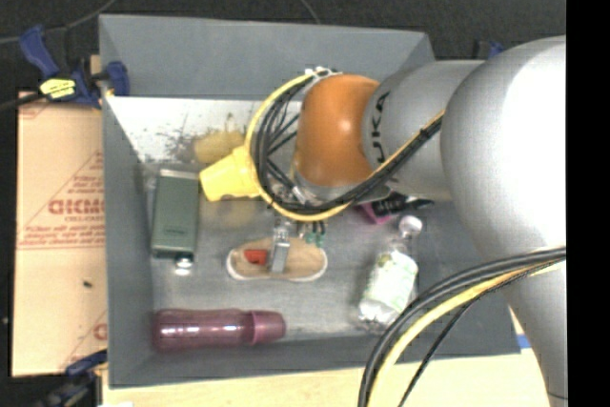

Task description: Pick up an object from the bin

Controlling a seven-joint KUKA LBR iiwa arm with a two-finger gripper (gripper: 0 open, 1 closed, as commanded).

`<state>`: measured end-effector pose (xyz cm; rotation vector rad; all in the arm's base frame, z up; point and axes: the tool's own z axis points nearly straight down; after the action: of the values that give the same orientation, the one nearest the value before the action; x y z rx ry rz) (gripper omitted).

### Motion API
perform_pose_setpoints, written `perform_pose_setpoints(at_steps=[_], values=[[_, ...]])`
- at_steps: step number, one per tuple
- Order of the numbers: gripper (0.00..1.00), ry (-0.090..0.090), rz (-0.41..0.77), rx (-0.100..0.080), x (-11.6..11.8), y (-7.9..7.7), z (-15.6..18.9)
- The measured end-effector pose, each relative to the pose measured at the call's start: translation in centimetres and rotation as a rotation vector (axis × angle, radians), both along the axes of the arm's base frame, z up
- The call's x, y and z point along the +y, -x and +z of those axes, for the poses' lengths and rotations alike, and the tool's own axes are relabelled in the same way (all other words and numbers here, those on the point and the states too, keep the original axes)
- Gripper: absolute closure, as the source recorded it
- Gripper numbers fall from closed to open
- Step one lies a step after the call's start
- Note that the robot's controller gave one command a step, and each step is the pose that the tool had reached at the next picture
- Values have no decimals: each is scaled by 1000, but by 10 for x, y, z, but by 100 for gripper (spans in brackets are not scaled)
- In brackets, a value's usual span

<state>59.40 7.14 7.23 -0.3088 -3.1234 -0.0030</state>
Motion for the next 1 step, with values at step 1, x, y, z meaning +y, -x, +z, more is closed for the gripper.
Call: perform_pose_setpoints(at_steps=[1], values=[[100,-2,93,-16,3,28,8]])
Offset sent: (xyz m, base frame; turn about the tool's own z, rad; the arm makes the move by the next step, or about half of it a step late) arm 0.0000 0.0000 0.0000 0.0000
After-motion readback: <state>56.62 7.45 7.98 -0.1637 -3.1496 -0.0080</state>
